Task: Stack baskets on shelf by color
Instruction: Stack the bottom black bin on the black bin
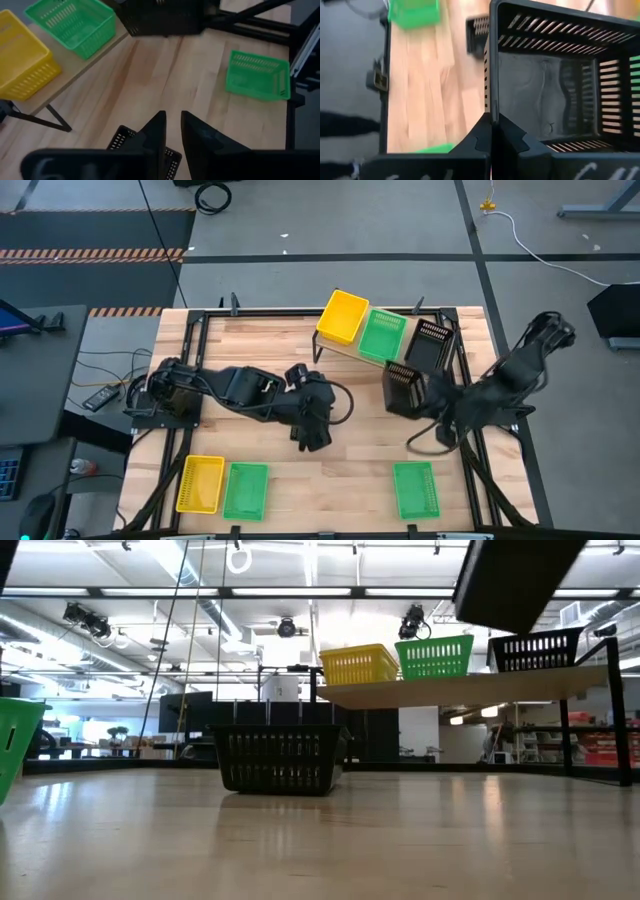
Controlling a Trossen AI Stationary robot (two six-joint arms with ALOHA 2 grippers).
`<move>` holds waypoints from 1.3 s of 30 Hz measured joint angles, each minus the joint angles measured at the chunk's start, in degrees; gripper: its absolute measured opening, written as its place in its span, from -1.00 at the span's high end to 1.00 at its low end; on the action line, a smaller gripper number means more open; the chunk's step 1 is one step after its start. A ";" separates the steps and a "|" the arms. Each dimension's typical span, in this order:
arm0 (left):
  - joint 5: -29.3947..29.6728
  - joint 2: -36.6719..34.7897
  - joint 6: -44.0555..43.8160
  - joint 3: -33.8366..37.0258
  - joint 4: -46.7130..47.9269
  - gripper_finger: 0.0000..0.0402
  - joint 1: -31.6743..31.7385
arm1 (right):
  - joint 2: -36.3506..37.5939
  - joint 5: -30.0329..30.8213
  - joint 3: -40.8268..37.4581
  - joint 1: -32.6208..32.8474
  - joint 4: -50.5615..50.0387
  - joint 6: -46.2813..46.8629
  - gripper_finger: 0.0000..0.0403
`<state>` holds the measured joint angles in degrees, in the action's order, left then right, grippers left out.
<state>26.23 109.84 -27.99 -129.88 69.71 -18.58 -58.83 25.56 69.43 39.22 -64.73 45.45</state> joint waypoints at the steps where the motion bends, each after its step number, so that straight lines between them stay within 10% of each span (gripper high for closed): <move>1: -0.48 0.00 0.55 0.00 -0.02 0.68 0.19 | 1.26 0.98 0.00 -0.02 -0.01 0.00 0.94; 14: -0.63 0.00 4.74 0.00 0.07 0.67 0.80 | 10.13 10.97 0.00 -3.04 -8.57 -0.03 0.93; 39: -0.61 0.02 5.12 0.00 1.98 0.67 2.13 | 7.45 6.85 -0.13 -15.54 -25.29 -3.68 0.92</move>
<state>25.63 109.86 -22.87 -129.88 71.69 -16.45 -51.39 32.41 69.30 23.68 -90.02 41.77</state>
